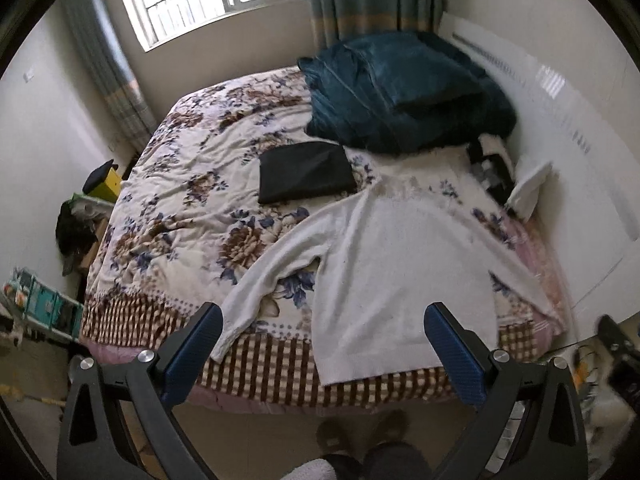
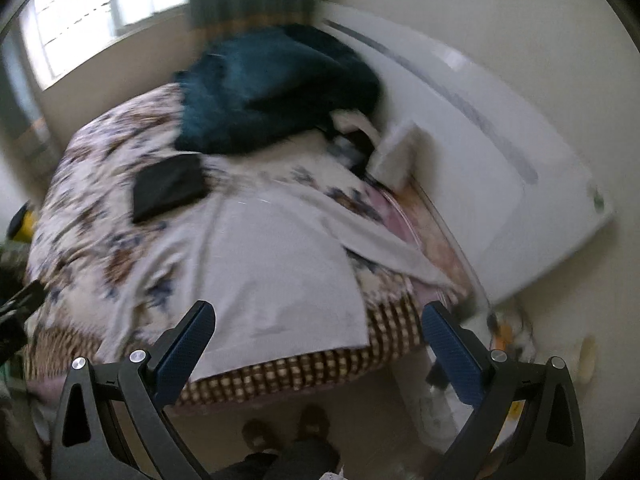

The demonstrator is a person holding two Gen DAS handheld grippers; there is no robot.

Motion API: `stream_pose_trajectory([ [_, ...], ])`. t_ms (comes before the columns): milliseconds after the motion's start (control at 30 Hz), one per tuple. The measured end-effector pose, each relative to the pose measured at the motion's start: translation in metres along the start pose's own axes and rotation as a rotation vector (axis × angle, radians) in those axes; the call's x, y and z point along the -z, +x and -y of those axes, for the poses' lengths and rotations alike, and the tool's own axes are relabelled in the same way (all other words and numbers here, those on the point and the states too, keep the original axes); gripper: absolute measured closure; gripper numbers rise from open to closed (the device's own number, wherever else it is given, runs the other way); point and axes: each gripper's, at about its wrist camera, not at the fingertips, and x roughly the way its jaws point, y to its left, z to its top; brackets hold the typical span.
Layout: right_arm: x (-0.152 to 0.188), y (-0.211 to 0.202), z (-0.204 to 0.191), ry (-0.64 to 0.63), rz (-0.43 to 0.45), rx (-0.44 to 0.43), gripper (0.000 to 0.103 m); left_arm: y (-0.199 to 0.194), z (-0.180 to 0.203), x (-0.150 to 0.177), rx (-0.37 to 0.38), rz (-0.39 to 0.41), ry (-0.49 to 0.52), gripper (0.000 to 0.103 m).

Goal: Fold small clothes
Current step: 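Grasp the sweater's sleeve cuff with the right gripper while the left tool lowers over the sweater body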

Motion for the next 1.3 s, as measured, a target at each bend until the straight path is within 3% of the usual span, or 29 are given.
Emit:
stream_pose_trajectory([
  [133,0.006,0.102,0.069,0.163,-0.107,0.072,0.0,0.072,0.033,-0.003,-0.002,-0.094,0.006,0.0],
  [267,0.018,0.206,0.152,0.352,-0.198,0.086,0.002,0.149,0.086,-0.006,-0.033,-0.164,0.037,0.0],
  [433,0.045,0.336,0.262,0.622,-0.267,0.081,0.037,0.243,0.143,-0.001,-0.052,-0.278,0.059,0.0],
  [600,0.093,0.439,0.364,1.024,-0.295,0.045,0.037,0.338,0.188,0.014,-0.109,-0.378,0.084,0.0],
  [733,0.121,0.506,0.427,1.279,-0.252,0.017,0.037,0.389,0.212,0.027,-0.114,-0.456,0.072,0.0],
  [867,0.124,0.552,0.459,1.368,-0.201,0.023,0.041,0.417,0.237,0.031,-0.103,-0.47,0.09,0.0],
  [933,0.122,0.567,0.468,1.393,-0.185,0.024,0.09,0.425,0.246,0.032,-0.099,-0.475,0.107,0.0],
  [967,0.118,0.571,0.471,1.386,-0.189,0.036,0.095,0.427,0.249,0.034,-0.099,-0.479,0.116,0.0],
  [1067,0.099,0.556,0.469,1.311,-0.131,0.075,0.095,0.432,0.258,0.032,-0.099,-0.48,0.125,0.0],
  [1233,0.075,0.491,0.445,1.128,0.037,0.095,0.095,0.432,0.26,0.029,-0.099,-0.477,0.122,0.0],
  [1300,0.082,0.481,0.436,1.077,0.038,0.101,0.095,0.433,0.259,0.03,-0.1,-0.478,0.126,0.0],
])
